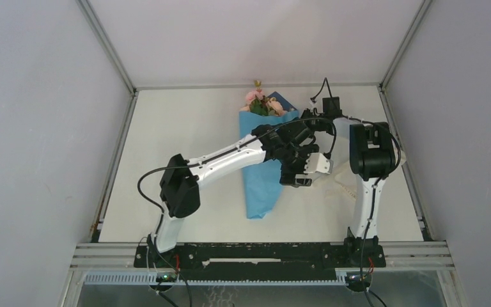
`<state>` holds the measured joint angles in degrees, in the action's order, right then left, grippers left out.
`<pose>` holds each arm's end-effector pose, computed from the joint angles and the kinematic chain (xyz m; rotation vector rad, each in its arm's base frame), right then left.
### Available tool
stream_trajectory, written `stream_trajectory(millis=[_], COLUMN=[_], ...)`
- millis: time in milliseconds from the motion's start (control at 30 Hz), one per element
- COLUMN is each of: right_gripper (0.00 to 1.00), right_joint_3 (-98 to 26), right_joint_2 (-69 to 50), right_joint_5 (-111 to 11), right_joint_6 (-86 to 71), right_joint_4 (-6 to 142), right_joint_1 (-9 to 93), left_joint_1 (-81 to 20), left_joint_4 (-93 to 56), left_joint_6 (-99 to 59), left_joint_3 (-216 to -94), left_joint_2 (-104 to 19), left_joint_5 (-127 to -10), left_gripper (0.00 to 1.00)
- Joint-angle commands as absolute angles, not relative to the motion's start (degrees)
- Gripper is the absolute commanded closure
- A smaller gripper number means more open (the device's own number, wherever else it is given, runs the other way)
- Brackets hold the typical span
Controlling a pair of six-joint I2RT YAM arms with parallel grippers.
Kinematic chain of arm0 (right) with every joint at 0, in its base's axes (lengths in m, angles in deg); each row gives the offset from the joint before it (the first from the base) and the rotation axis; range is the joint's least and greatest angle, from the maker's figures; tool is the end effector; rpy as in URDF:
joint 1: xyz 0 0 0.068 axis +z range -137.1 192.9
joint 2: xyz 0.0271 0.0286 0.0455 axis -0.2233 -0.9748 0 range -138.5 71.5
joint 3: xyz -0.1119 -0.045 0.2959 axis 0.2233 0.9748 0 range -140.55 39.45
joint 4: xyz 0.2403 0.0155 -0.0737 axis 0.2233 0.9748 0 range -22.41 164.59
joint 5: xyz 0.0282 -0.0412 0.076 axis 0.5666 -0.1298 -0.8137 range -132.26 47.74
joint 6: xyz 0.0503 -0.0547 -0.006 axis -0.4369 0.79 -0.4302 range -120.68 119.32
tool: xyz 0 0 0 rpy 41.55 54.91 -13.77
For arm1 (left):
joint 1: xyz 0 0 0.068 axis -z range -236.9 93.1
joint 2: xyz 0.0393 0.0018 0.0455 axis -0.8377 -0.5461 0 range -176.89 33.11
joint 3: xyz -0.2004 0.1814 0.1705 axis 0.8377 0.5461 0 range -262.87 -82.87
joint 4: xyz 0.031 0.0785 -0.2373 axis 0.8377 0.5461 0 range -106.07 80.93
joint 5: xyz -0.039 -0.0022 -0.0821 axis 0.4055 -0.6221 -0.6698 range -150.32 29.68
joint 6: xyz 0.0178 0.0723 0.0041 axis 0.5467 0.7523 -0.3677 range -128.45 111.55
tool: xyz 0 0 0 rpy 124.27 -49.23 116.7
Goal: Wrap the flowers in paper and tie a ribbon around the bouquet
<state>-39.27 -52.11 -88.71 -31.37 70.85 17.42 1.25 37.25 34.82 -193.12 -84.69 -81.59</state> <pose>0.4745 0.0830 0.1630 0.1598 2.4244 1.2580 0.2291 -0.4117 0.3027 2.1154 1.5650 -0.5778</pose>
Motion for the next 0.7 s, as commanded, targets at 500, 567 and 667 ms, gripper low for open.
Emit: stream_trajectory(millis=[500,567,667], right_gripper=[1.00,1.00,1.00], right_joint_3=[-49.99,-50.15,-50.11], right_joint_2=[-55.00,-54.66,-53.61], right_joint_5=[-93.31,-93.20,-92.56], right_joint_6=[-18.37,-18.18,-17.39], right_joint_4=[87.26,87.48,88.48], right_joint_1=[17.74,17.82,18.10], left_joint_1=[2.52,3.21,4.01], left_joint_4=[25.04,26.60,33.02], left_joint_6=[43.17,41.82,43.37], left_joint_3=[-206.93,-209.46,-211.61], left_joint_2=[-104.02,-106.20,-109.10], left_joint_5=[-81.38,-76.89,-71.38], left_gripper=[0.01,0.07,0.20])
